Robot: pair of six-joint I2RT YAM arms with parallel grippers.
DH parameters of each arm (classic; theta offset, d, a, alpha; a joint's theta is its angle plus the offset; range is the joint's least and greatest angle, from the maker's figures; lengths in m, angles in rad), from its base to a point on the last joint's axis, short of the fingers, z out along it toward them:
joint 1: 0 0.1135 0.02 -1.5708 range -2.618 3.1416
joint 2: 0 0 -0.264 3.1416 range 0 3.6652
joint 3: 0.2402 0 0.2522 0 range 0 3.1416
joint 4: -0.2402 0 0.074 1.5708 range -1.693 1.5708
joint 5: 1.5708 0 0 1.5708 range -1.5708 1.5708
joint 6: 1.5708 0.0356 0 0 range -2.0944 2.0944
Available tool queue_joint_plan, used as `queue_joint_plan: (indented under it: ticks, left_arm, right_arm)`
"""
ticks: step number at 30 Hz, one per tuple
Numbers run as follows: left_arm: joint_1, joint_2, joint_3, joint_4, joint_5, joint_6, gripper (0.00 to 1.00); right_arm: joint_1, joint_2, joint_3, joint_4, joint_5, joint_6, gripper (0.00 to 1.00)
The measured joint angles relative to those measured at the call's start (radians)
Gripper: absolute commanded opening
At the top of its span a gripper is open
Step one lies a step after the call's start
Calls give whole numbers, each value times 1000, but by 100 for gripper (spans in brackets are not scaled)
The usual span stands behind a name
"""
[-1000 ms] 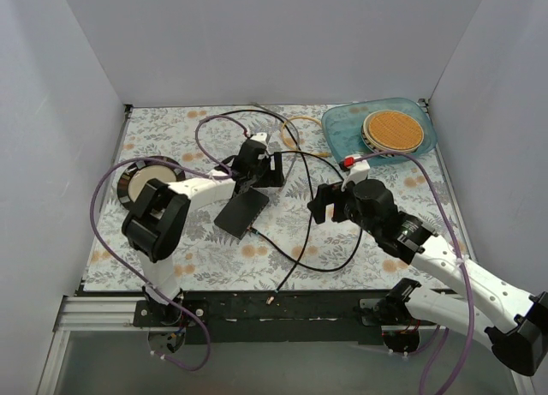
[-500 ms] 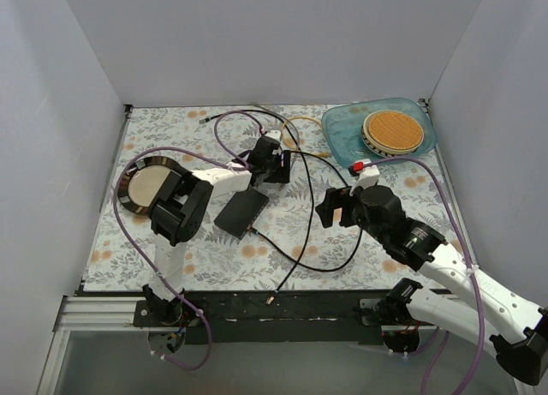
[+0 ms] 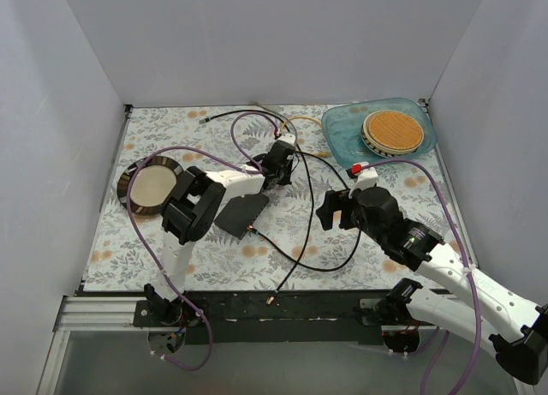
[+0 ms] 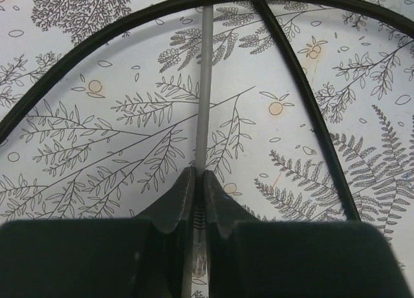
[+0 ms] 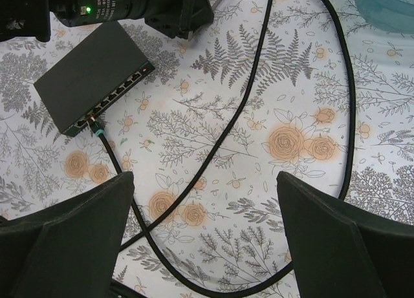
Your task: Insert the plug into the switch port
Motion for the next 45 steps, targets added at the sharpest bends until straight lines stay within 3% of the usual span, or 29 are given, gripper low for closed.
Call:
queue_joint_plan:
  ticks: [9,14,19,25,29,37,45]
  left_arm:
    - [0,0,17,-28,1,0,0]
    - [0,-85,25,-122,39,7,0]
    - [1,-378,47,-137,141,8,0]
    - [1,-769,102,60,298,-5,0]
    - [0,-910,126,169,386,-17,0]
    - [0,-888,70,119,402,-48,0]
    - [2,-813,-310,-27,416,-75,0]
  right_arm:
    - [0,-5,0,-11,0,0,97]
    - [-1,-12,0,-14,0,0,97]
    - [-1,-19,0,-13,0,0,97]
    - [-1,-35,-5,-10,-3,0,97]
    - [-1,-35,-6,-9,-4,0,97]
    - [-1,-42,-6,-2,-34,-4,97]
    - [-1,-81,-5,26,-129,-105,98]
